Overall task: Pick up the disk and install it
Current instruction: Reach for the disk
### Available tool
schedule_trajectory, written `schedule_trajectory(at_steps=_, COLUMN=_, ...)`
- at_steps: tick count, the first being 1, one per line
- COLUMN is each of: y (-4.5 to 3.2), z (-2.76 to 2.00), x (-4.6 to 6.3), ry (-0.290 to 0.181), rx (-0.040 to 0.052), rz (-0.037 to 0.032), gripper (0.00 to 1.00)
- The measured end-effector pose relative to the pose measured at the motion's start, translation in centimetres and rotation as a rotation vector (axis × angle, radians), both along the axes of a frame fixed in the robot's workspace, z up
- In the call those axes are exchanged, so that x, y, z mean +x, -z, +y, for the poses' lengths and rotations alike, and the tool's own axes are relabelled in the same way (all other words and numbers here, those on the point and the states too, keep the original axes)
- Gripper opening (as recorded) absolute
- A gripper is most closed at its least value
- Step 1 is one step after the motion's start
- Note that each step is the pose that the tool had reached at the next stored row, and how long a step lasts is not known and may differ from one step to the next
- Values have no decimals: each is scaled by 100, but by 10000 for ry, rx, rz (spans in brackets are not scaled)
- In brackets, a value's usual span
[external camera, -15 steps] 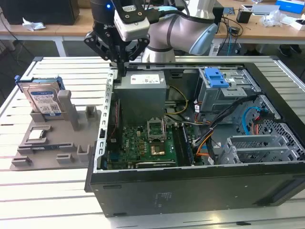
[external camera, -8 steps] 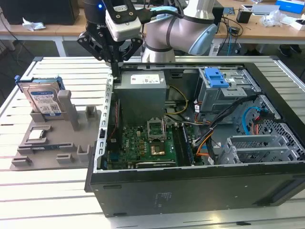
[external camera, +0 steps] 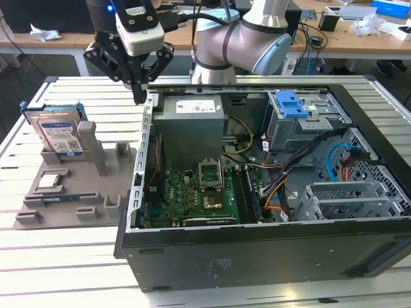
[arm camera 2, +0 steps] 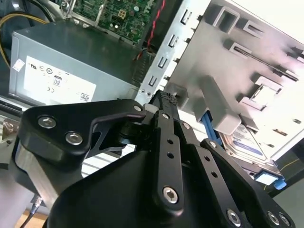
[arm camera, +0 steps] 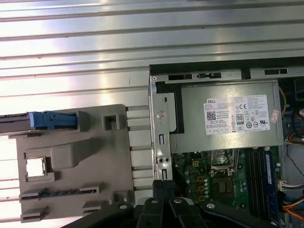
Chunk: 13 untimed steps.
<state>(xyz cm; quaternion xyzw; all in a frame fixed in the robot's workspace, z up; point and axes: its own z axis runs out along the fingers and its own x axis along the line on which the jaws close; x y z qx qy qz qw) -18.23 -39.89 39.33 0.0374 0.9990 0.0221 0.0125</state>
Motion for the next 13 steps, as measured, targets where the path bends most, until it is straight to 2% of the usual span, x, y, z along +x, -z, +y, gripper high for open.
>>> schedule_trajectory(at_steps=4, y=0, z=0, x=-139, ry=1, rx=-1, rz=1, gripper=11)
schedule_trajectory(at_steps=13, y=0, z=0, x=-351, ry=0, rx=0, rz=0, gripper=11)
